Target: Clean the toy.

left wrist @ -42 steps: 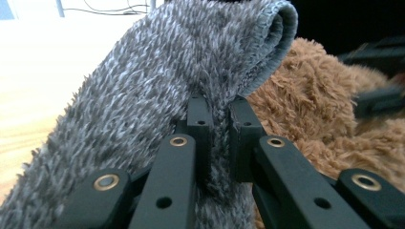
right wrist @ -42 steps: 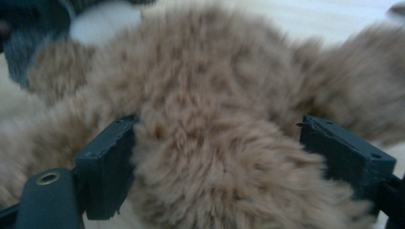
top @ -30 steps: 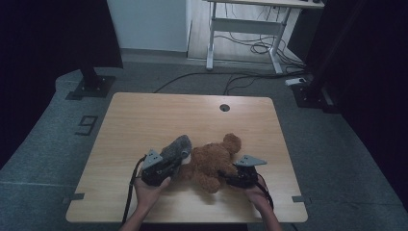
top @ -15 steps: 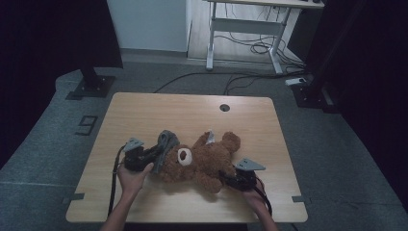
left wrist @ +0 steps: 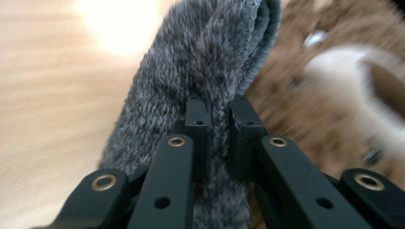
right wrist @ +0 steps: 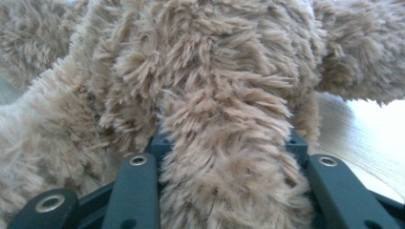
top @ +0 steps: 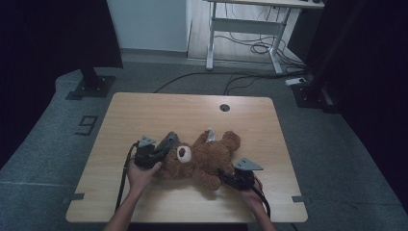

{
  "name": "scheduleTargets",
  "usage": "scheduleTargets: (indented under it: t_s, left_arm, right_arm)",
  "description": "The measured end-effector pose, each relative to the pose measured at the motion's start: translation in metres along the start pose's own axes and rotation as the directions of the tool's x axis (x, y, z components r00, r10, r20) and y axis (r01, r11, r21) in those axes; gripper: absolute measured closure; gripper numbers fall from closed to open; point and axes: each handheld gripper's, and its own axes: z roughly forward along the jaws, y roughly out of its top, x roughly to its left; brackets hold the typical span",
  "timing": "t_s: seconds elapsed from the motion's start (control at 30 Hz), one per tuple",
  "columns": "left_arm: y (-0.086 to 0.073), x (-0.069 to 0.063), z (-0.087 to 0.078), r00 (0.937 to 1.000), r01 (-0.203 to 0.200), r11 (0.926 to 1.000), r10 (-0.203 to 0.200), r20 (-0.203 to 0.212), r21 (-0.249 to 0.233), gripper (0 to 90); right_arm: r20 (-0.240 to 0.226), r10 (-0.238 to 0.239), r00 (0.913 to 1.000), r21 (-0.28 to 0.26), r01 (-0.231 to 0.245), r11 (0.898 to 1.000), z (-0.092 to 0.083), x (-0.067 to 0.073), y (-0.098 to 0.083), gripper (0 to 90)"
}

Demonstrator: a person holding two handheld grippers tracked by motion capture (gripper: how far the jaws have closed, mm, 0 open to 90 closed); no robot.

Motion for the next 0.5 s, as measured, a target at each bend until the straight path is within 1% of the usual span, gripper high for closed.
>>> scheduleTargets:
  t_s: [0.03, 0.07, 0.13, 0.17, 0.2, 0.23, 0.3, 0.33, 0.37, 0.4, 0.43, 0.47, 0.5]
  left_arm:
    - [-0.005, 0.004, -0.001, 0.9999, 0.009, 0.9998, -0.010, 0.004, 0.018, 80.2]
    - [-0.008, 0.006, -0.002, 0.9999, 0.012, 0.9995, -0.012, 0.010, 0.029, 80.1]
    - [-0.019, 0.010, 0.000, 0.9998, 0.013, 0.9977, -0.014, 0.016, 0.066, 79.9]
    - [-0.024, 0.011, 0.002, 0.9992, 0.025, 0.9968, -0.028, 0.029, 0.076, 79.7]
    - [-0.029, 0.011, 0.002, 0.9981, 0.037, 0.9971, -0.040, 0.046, 0.067, 79.6]
    - [-0.031, 0.010, 0.002, 0.9978, 0.040, 0.9975, -0.043, 0.051, 0.059, 79.6]
    - [-0.032, 0.009, 0.000, 0.9974, 0.040, 0.9977, -0.043, 0.057, 0.054, 79.6]
    - [-0.031, 0.010, -0.001, 0.9961, 0.050, 0.9975, -0.053, 0.070, 0.049, 79.4]
    - [-0.028, 0.013, -0.005, 0.9930, 0.070, 0.9971, -0.073, 0.093, 0.029, 79.2]
    - [-0.026, 0.014, -0.008, 0.9908, 0.082, 0.9965, -0.083, 0.107, 0.012, 79.2]
    - [-0.022, 0.014, -0.014, 0.9881, 0.096, 0.9952, -0.093, 0.123, -0.019, 79.2]
    - [-0.016, 0.014, -0.019, 0.9859, 0.104, 0.9934, -0.097, 0.137, -0.049, 79.2]
    - [-0.008, 0.011, -0.026, 0.9852, 0.101, 0.9912, -0.087, 0.147, -0.085, 79.2]
  right_arm:
    - [-0.001, 0.002, 1.0000, 0.000, -0.002, 1.000, 0.000, 0.000, 0.000, 55.9]
    - [-0.002, 0.003, 1.0000, 0.000, -0.003, 1.000, 0.000, 0.000, -0.001, 55.9]
    - [-0.004, 0.006, 1.0000, 0.000, -0.006, 1.000, 0.000, -0.001, -0.001, 55.9]
    - [-0.005, 0.009, 0.9999, 0.000, -0.009, 1.000, 0.000, -0.001, -0.001, 55.8]
    - [-0.006, 0.012, 0.9999, 0.000, -0.012, 1.000, 0.000, -0.001, -0.001, 55.9]
    - [-0.006, 0.013, 0.9999, -0.001, -0.013, 1.000, 0.000, -0.001, -0.001, 55.8]
    - [-0.004, 0.013, 0.9999, -0.001, -0.013, 1.000, 0.000, -0.001, -0.001, 55.8]
    - [-0.003, 0.014, 0.9999, -0.001, -0.014, 1.000, 0.000, -0.001, -0.001, 55.8]
    - [-0.002, 0.014, 0.9999, -0.002, -0.014, 1.000, 0.000, -0.001, -0.001, 55.8]
    - [-0.002, 0.015, 0.9999, -0.003, -0.015, 1.000, -0.001, -0.001, -0.001, 55.8]
    - [-0.003, 0.015, 0.9999, -0.003, -0.015, 1.000, -0.001, -0.001, -0.001, 55.8]
    - [-0.003, 0.013, 0.9999, -0.003, -0.013, 1.000, -0.001, -0.001, -0.001, 55.8]
    - [-0.004, 0.012, 0.9999, -0.004, -0.012, 1.000, -0.001, -0.001, -0.001, 55.7]
